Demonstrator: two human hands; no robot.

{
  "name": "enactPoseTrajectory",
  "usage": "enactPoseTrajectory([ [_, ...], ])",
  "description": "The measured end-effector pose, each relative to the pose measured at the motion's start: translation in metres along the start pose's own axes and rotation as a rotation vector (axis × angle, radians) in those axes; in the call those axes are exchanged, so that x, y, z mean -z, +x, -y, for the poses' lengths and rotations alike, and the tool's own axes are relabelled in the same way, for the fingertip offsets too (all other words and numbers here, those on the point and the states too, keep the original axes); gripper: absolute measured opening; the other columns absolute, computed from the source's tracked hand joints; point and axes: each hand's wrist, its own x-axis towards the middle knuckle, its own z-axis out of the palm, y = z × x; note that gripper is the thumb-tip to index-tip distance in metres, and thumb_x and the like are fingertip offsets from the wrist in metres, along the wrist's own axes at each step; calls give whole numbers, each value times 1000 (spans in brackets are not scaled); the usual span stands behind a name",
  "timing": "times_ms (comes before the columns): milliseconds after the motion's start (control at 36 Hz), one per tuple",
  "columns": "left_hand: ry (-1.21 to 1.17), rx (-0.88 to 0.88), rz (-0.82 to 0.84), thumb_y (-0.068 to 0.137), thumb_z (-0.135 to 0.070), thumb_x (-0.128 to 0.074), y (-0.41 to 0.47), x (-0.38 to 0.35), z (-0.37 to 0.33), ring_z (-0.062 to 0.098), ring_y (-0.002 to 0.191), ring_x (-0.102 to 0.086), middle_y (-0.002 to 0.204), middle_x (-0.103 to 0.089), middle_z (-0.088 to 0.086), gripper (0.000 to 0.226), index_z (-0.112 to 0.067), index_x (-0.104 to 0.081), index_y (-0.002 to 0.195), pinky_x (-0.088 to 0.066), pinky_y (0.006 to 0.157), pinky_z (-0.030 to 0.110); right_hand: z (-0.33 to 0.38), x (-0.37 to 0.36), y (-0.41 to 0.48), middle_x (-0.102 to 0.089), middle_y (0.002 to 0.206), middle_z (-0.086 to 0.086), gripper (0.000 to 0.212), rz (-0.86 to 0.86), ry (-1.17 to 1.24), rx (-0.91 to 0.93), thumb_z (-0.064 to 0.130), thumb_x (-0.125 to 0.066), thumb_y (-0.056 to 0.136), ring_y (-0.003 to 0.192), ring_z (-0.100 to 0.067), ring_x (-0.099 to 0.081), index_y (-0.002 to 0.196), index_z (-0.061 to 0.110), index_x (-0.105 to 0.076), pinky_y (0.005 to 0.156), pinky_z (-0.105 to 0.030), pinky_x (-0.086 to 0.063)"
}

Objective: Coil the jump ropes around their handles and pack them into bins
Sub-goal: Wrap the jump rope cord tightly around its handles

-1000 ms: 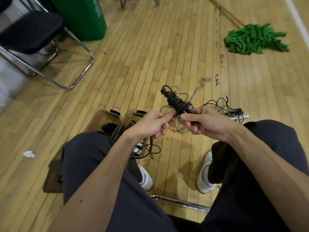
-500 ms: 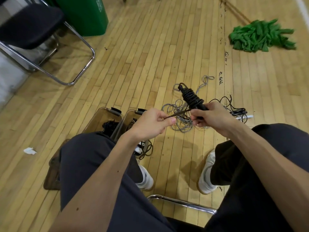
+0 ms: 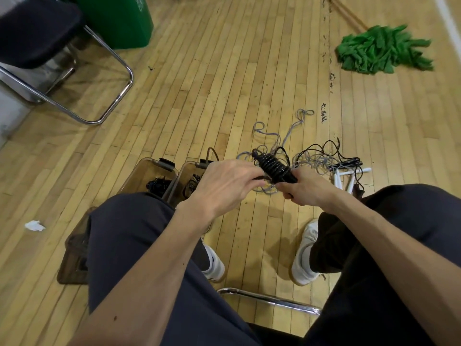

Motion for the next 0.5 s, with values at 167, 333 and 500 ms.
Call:
enactPoseTrajectory([
  [167,-48,-25,-1,94,-31,-67,8,-4,-1,11,70,-47,80,-67,-5,14,-19,-74,96,-37,53,27,0,-2,-4,-68,69,3,9,98,-250,65,18,-65,96,52,-8,-54,88,18,-65,56,-22,-44],
  [333,-126,-19,100,94,-37,-64,11,-6,-3,9,79,-40,85,-67,-5,20,-18,-73,96,-44,65,33,-5,-5,-7,-73,74,0,9,251,-356,88,13,-66,94,52,-8,-60,89,19,-62,56,-23,-48],
  [500,-193,46,226,86,-47,-71,15,-9,-4,5,80,-41,79,-49,-17,28,-21,-75,97,-42,74,31,-6,-11,-12,-68,73,0,14,402,-454,126,16,-67,95,54,-8,-56,85,25,-62,55,-20,-45],
])
